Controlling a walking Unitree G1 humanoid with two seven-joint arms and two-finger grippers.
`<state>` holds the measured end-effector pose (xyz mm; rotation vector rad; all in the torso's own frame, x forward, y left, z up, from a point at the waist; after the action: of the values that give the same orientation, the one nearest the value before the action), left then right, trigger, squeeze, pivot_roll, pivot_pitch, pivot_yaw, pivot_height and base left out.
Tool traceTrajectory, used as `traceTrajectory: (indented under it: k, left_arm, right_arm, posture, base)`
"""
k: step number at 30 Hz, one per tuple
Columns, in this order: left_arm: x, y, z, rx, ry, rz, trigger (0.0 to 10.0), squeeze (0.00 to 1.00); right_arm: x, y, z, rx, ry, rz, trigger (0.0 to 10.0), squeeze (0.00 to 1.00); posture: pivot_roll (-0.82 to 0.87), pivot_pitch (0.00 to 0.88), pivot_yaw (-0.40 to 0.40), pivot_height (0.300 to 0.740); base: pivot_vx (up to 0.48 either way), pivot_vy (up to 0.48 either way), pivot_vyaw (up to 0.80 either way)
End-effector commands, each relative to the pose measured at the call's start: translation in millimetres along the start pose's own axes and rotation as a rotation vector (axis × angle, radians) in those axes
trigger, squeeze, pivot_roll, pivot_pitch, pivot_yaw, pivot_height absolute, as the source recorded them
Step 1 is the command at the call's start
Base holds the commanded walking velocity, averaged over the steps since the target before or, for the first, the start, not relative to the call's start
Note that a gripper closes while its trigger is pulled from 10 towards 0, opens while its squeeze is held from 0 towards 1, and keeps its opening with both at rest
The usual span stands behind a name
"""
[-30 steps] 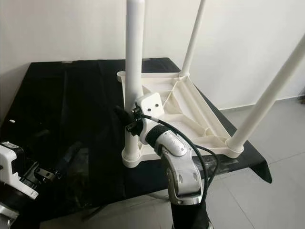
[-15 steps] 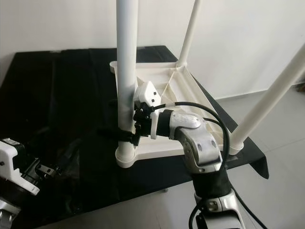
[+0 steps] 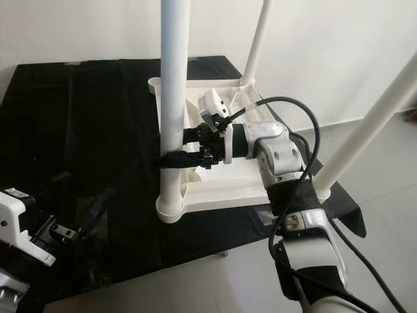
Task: Building children table
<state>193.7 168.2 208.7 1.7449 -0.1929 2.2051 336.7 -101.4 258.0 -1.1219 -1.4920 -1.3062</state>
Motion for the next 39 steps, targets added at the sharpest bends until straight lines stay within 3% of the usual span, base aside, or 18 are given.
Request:
traceTrajectory:
  k: [1,6,7,8,10,11,13,15,16,19,24,25,29,30,35,37,38,39]
  left_arm:
    - [-1,2.5,-1.2,-0.007,-0.008,-0.008,10.0,0.0]
    - [0,1.7,-1.5,-0.008,-0.008,-0.007,10.0,0.0]
    - [0,1.4,-1.6,-0.009,-0.007,-0.007,10.0,0.0]
    - [0,0.9,-1.7,-0.008,-0.006,-0.005,10.0,0.0]
    - [0,0.9,-1.7,-0.008,-0.006,-0.005,10.0,0.0]
    - [0,-0.3,-1.9,-0.007,-0.006,-0.003,10.0,0.0]
    - [1,-2.6,-0.9,-0.003,-0.003,0.002,10.0,0.0]
    - [1,-2.6,-0.9,-0.003,-0.003,0.002,10.0,0.0]
    - [1,-3.6,0.1,-0.004,-0.004,0.003,10.0,0.0]
    - [-1,-4.0,2.9,-0.012,-0.004,-0.001,10.0,0.0]
    - [0,-3.6,3.2,-0.009,0.004,-0.002,10.0,0.0]
    - [0,-4.0,3.4,-0.004,0.007,0.001,10.0,0.0]
    - [0,-4.6,4.0,0.0,0.009,0.004,10.0,0.0]
    - [0,-4.7,4.2,-0.002,0.008,0.002,10.0,0.0]
    - [0,-4.2,4.4,-0.009,0.006,-0.003,10.0,0.0]
    - [0,-2.8,5.1,-0.012,0.005,-0.004,10.0,0.0]
    - [0,-2.8,5.1,-0.012,0.005,-0.004,10.0,0.0]
    - [1,-1.9,5.2,-0.012,0.006,-0.004,10.0,0.0]
  right_arm:
    - [0,-3.6,-3.1,0.043,0.01,0.004,0.0,0.0]
    - [-9,-10.8,-8.1,-0.005,0.017,0.018,0.0,0.0]
    - [-14,-10.9,-6.6,-0.081,0.015,0.016,0.0,0.0]
    - [-26,-7.2,4.2,-0.285,-0.004,0.04,0.0,0.0]
    - [-26,-7.2,4.2,-0.285,-0.004,0.04,0.0,0.0]
    - [-40,3.1,11.9,-0.585,-0.055,0.057,0.0,0.0]
    - [-71,-27.5,18.0,-0.984,-0.177,0.172,0.0,0.0]
    - [-71,-27.5,18.0,-0.984,-0.177,0.172,0.0,0.0]
    - [-74,-41.2,23.8,-1.024,-0.212,0.183,0.0,0.0]
    - [-69,-41.3,28.6,-1.023,-0.233,0.121,0.0,0.0]
    - [-66,-35.8,35.4,-1.0,-0.237,0.127,0.0,0.0]
    - [-64,-36.4,40.6,-0.957,-0.233,0.142,10.0,0.0]
    - [-57,-34.8,44.4,-0.92,-0.196,0.158,10.0,0.0]
    - [-50,-30.9,46.3,-0.887,-0.164,0.159,10.0,1.0]
    - [-19,-21.7,56.6,-0.745,-0.015,0.115,10.0,1.0]
    - [15,-26.0,67.8,-0.514,0.11,0.024,10.0,1.0]
    - [15,-26.0,67.8,-0.514,0.11,0.024,10.0,1.0]
    - [24,-31.5,69.2,-0.385,0.122,-0.02,10.0,0.53]
  posture:
    - [-0.07,0.091,-0.093,0.74]
    - [-0.08,0.097,-0.099,0.74]
    - [-0.09,0.098,-0.102,0.74]
    - [-0.09,0.099,-0.111,0.74]
    - [-0.09,0.099,-0.111,0.74]
    - [-0.09,0.1,-0.109,0.74]
    - [-0.11,0.108,-0.097,0.74]
    - [-0.11,0.108,-0.097,0.74]
    - [-0.11,0.102,-0.095,0.74]
    - [-0.11,0.093,-0.098,0.74]
    - [-0.11,0.089,-0.111,0.74]
    - [-0.11,0.09,-0.11,0.74]
    - [-0.11,0.089,-0.109,0.74]
    - [-0.11,0.09,-0.105,0.74]
    - [-0.12,0.091,-0.105,0.74]
    - [-0.11,0.093,-0.106,0.74]
    - [-0.11,0.093,-0.106,0.74]
    - [-0.1,0.096,-0.109,0.74]
  base:
    - [0.0,0.0,0.0]
    - [0.0,0.0,0.0]
    - [0.0,0.0,0.0]
    - [0.0,0.0,0.0]
    - [0.0,0.0,0.0]
    - [0.0,0.0,0.0]
    - [0.0,0.0,0.0]
    - [0.0,0.0,0.0]
    - [0.0,0.0,0.0]
    - [0.0,0.0,0.0]
    - [0.0,0.0,0.0]
    - [0.0,0.0,0.0]
    - [0.0,0.0,0.0]
    - [0.0,0.0,0.0]
    - [0.0,0.0,0.0]
    - [0.0,0.0,0.0]
    - [0.0,0.0,0.0]
    - [0.0,0.0,0.0]
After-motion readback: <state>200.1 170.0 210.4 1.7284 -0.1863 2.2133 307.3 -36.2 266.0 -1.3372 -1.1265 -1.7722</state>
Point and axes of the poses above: a point about 5 cm out from each wrist's last joint towards the gripper, its own z axis pointing out of the wrist towards the gripper, its own x axis along the axis of the wrist's last joint, y = z × x, the point moved 2 cm from there along z, pointing out of the wrist towards the gripper, and after that the axes turned 7 degrees about -z, right-handed, at the moved point
